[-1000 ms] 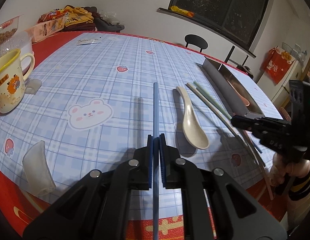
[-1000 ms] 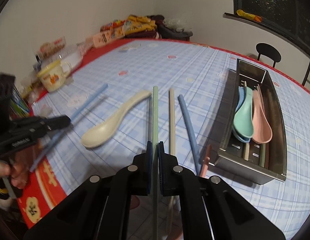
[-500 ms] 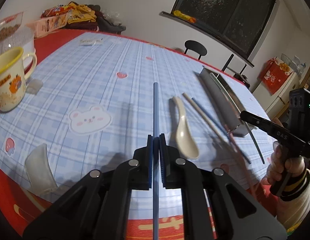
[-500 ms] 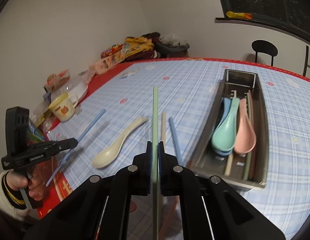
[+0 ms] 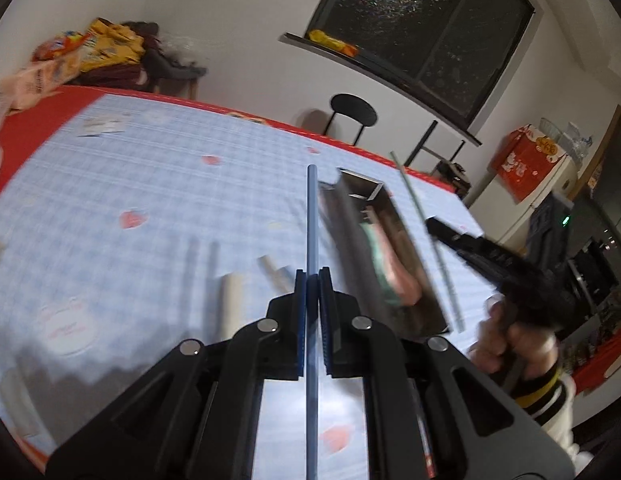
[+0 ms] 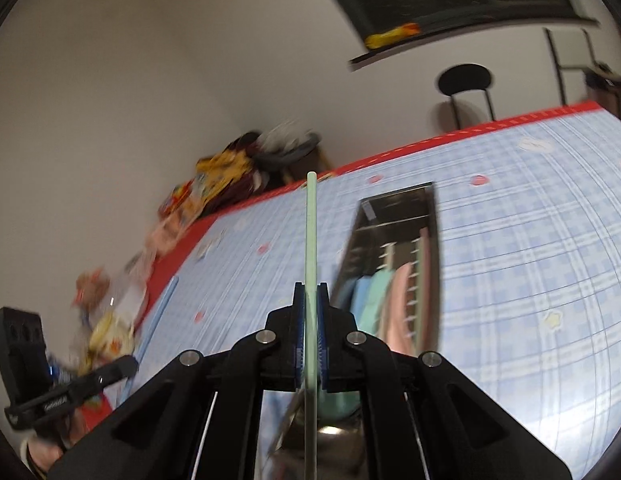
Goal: Organize utensils
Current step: 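Carry both chopsticks into the steel caddy and open both tools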
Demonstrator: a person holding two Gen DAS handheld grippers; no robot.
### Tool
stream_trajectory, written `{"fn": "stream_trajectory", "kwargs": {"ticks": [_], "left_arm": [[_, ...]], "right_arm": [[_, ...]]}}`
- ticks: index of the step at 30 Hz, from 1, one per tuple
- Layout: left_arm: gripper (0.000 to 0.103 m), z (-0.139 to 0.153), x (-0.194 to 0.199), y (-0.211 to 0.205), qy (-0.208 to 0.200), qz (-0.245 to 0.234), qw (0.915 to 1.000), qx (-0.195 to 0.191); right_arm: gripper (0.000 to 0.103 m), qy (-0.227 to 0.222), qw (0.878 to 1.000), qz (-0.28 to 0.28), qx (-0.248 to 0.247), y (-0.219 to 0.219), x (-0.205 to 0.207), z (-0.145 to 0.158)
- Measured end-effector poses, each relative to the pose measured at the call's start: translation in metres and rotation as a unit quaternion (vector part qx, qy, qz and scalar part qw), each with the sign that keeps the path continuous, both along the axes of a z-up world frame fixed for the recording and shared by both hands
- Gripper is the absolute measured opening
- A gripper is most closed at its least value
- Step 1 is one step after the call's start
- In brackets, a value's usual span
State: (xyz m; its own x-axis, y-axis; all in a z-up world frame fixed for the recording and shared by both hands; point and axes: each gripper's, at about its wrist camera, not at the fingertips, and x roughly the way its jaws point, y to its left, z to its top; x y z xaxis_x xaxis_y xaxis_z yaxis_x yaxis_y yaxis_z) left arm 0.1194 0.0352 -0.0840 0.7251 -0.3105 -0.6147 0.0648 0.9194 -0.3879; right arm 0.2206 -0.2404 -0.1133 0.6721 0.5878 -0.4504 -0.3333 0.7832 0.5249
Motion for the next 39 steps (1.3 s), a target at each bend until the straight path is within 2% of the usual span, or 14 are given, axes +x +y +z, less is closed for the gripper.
{"fn": "stream_trajectory", "kwargs": {"ticks": [3, 9, 20, 37, 39], "left_arm": [[0.01, -0.001, 0.032, -0.029, 0.009, -0.012, 0.9998, -0.011], [0.01, -0.009, 0.082, -0.076, 0.027, -0.026, 0.9981, -0.048], [0.01, -0.045, 0.127, -0.102, 0.075, -0.009, 0.9909, -0.111], [0.01, -0.06, 0.144, -0.115, 0.089, -0.011, 0.9913, -0.097], [0.014, -0.057, 0.144, -0.116, 0.085, -0.014, 0.9926, -0.086]], "right_arm": [[0.006, 0.024, 1.0, -0.011, 0.008, -0.011, 0.01, -0.015], [0.006, 0.034, 0.999, -0.023, 0.021, -0.021, 0.012, -0.022], [0.006, 0.052, 0.997, -0.046, 0.018, -0.026, 0.023, -0.035], [0.008, 0.059, 0.997, -0.051, 0.009, -0.027, 0.03, -0.041], [0.009, 0.057, 0.997, -0.051, 0.008, -0.026, 0.029, -0.04]]}}
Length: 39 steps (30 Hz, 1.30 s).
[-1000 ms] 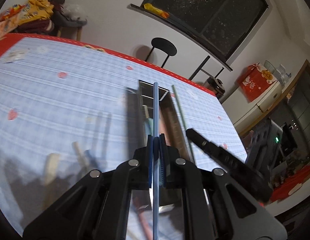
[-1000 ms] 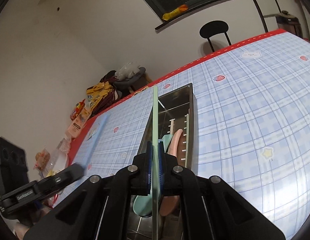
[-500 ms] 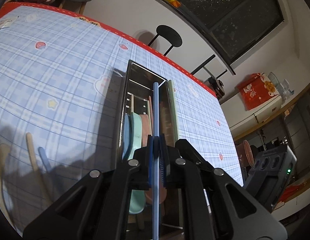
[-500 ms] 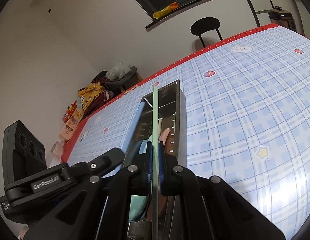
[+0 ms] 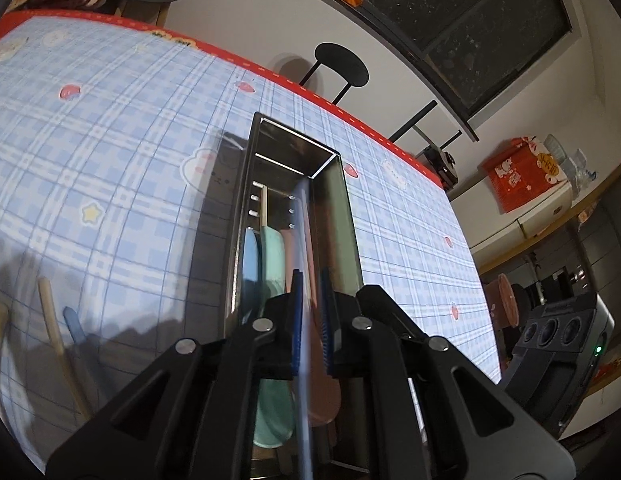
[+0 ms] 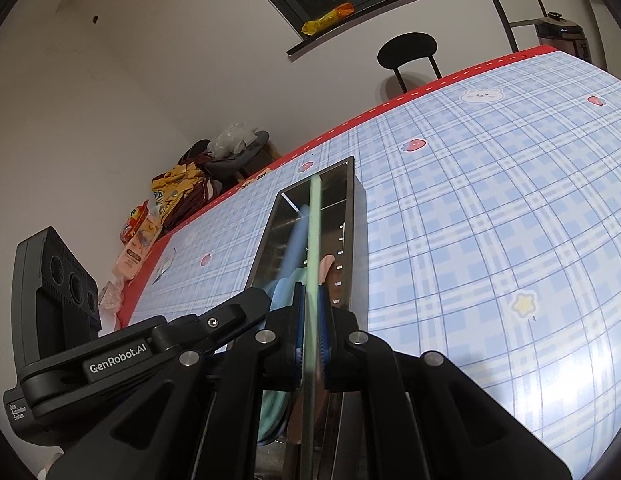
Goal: Organize utensils
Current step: 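Carry both chopsticks into the steel caddy and open both tools, then move both tools back over the beige spoon and remaining chopsticks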
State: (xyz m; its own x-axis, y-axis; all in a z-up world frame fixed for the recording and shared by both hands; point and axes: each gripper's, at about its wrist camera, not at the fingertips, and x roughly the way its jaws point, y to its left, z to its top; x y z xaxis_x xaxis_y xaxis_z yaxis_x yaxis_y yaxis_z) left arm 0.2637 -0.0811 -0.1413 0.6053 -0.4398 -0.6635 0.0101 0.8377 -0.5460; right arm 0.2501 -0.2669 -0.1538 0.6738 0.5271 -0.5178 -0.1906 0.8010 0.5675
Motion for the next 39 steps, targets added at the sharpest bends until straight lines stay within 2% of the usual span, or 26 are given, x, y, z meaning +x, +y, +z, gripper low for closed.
{"fn": "stream_trajectory", "kwargs": {"ticks": [5, 7, 9, 12, 13, 15, 16, 18, 21, 23, 28, 34, 39], "left_arm": [[0.023, 0.018, -0.005, 0.007, -0.025, 0.0, 0.9995, 0.021], [0.027, 0.026, -0.009, 0.012, -0.038, 0.002, 0.9988, 0.032], [0.038, 0.034, -0.015, 0.018, -0.05, 0.005, 0.9977, 0.046], [0.051, 0.048, -0.026, 0.032, -0.071, 0.015, 0.995, 0.068], [0.053, 0.051, -0.029, 0.036, -0.077, 0.018, 0.9941, 0.075], [0.061, 0.059, -0.037, 0.046, -0.088, 0.026, 0.9916, 0.091], [0.069, 0.062, -0.041, 0.05, -0.093, 0.03, 0.9905, 0.097], [0.082, 0.069, -0.05, 0.06, -0.104, 0.037, 0.9878, 0.11], [0.094, 0.077, -0.062, 0.071, -0.117, 0.044, 0.9839, 0.127], [0.097, 0.082, -0.069, 0.078, -0.124, 0.05, 0.9817, 0.136], [0.097, 0.088, -0.091, 0.094, -0.128, 0.065, 0.9738, 0.176], [0.097, 0.084, -0.122, 0.115, -0.13, 0.075, 0.9644, 0.218], [0.097, 0.076, -0.147, 0.133, -0.13, 0.079, 0.9591, 0.239]], "right_arm": [[0.01, -0.012, 1.0, 0.001, -0.009, 0.003, -0.003, 0.005], [0.018, -0.018, 1.0, 0.0, -0.016, 0.004, -0.005, 0.008], [0.039, -0.024, 0.999, -0.003, -0.024, 0.005, -0.007, 0.011], [0.062, -0.04, 0.998, -0.01, -0.041, 0.007, -0.012, 0.016], [0.066, -0.046, 0.998, -0.013, -0.05, 0.009, -0.014, 0.019], [0.081, -0.055, 0.996, -0.019, -0.063, 0.011, -0.017, 0.022], [0.084, -0.062, 0.995, -0.022, -0.074, 0.013, -0.02, 0.024], [0.097, -0.073, 0.993, -0.025, -0.092, 0.018, -0.024, 0.027], [0.097, -0.089, 0.989, -0.031, -0.112, 0.023, -0.03, 0.031], [0.097, -0.106, 0.986, -0.035, -0.126, 0.027, -0.037, 0.032], [0.097, -0.143, 0.975, -0.035, -0.164, 0.039, -0.051, 0.038], [0.097, -0.171, 0.968, -0.028, -0.184, 0.047, -0.072, 0.045], [0.097, -0.168, 0.967, -0.029, -0.191, 0.048, -0.089, 0.044]]}}
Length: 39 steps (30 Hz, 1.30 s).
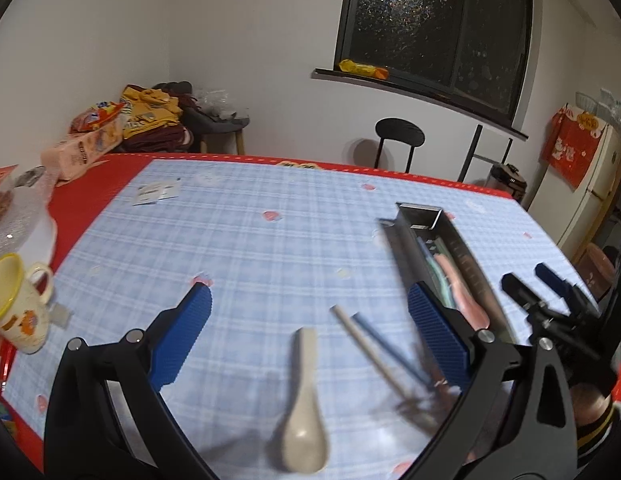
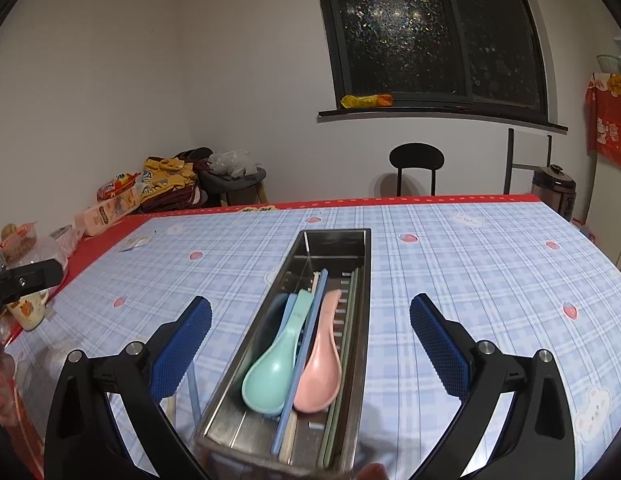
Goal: Organize utensils
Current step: 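Move both tools back over the beige spoon and remaining chopsticks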
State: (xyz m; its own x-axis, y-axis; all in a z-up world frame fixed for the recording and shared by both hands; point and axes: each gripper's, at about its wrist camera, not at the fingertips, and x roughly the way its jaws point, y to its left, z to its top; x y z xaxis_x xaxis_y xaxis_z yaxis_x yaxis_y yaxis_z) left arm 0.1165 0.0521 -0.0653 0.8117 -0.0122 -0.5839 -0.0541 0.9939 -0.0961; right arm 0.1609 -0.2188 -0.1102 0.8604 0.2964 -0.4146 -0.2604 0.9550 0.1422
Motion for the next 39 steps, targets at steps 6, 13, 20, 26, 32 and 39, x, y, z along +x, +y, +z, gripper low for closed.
{"fn": "stream_trajectory", "kwargs": {"ticks": [6, 13, 20, 26, 32, 39], "left_arm": [[0.097, -0.015, -0.025, 0.005, 0.011, -0.023, 0.9988, 0.041], [0.097, -0.036, -0.04, 0.006, 0.029, -0.051, 0.9968, 0.054], [0.097, -0.049, -0.059, -0.002, 0.028, -0.075, 0.9951, 0.058], [0.097, -0.061, -0.075, -0.01, 0.019, -0.094, 0.9934, 0.062], [0.097, -0.072, -0.077, -0.007, 0.024, -0.097, 0.9937, 0.051], [0.097, -0.073, -0.08, -0.006, 0.022, -0.1, 0.9938, 0.044]], "right_arm": [[0.097, 0.009, 1.0, 0.009, -0.019, 0.006, -0.025, -0.002], [0.097, 0.039, 0.998, 0.034, -0.043, 0.014, -0.049, -0.009], [0.097, 0.108, 0.992, 0.05, -0.028, 0.005, -0.072, -0.019], [0.079, 0.133, 0.987, 0.08, -0.05, 0.013, -0.097, -0.027], [0.043, 0.168, 0.975, 0.12, -0.08, 0.036, -0.116, -0.043], [0.023, 0.181, 0.966, 0.141, -0.119, 0.05, -0.127, -0.051]]}}
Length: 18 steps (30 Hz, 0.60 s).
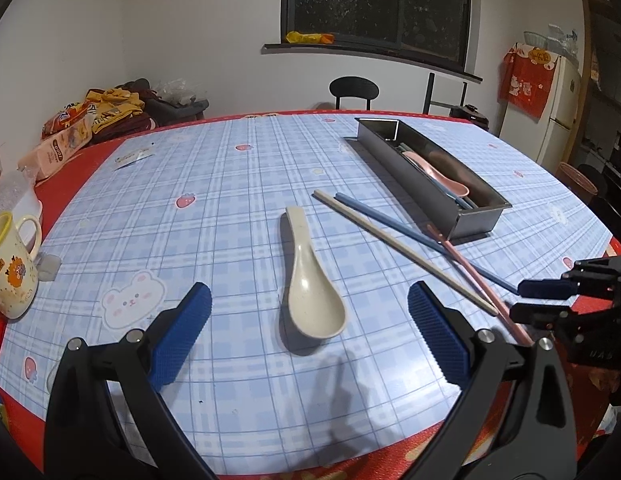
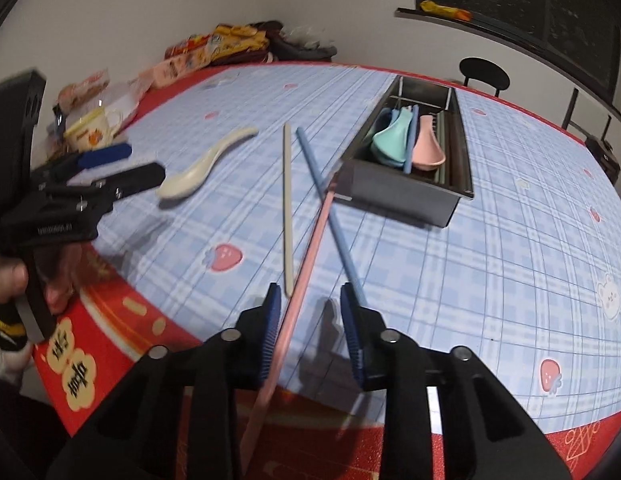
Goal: Organize utensils
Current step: 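Move both tools back over the beige spoon and remaining chopsticks, then grasp the beige spoon with left tool while right tool grasps the pink chopstick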
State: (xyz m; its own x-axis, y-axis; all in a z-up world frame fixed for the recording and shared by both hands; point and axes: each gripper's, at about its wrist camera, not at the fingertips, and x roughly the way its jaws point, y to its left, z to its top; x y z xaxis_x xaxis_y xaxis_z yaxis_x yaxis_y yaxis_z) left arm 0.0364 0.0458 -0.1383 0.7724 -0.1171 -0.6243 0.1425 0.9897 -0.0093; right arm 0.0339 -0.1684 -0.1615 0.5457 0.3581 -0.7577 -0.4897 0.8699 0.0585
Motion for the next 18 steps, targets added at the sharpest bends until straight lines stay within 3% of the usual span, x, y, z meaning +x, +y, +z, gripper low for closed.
{"fn": "stream_trajectory", "kwargs": {"ticks": [6, 18], "left_arm": [[0.097, -0.001, 0.0, 0.001, 0.001, -0.001, 1.0, -0.005], [0.097, -0.002, 0.001, 0.006, 0.008, 0.007, 0.9997, -0.023]], "right_arm": [[0.011, 0.008, 1.0, -0.002, -0.013, 0.001, -0.001, -0.006], [0.01, 0.005, 1.0, -0.006, -0.007, 0.002, 0.01, -0.008]]}}
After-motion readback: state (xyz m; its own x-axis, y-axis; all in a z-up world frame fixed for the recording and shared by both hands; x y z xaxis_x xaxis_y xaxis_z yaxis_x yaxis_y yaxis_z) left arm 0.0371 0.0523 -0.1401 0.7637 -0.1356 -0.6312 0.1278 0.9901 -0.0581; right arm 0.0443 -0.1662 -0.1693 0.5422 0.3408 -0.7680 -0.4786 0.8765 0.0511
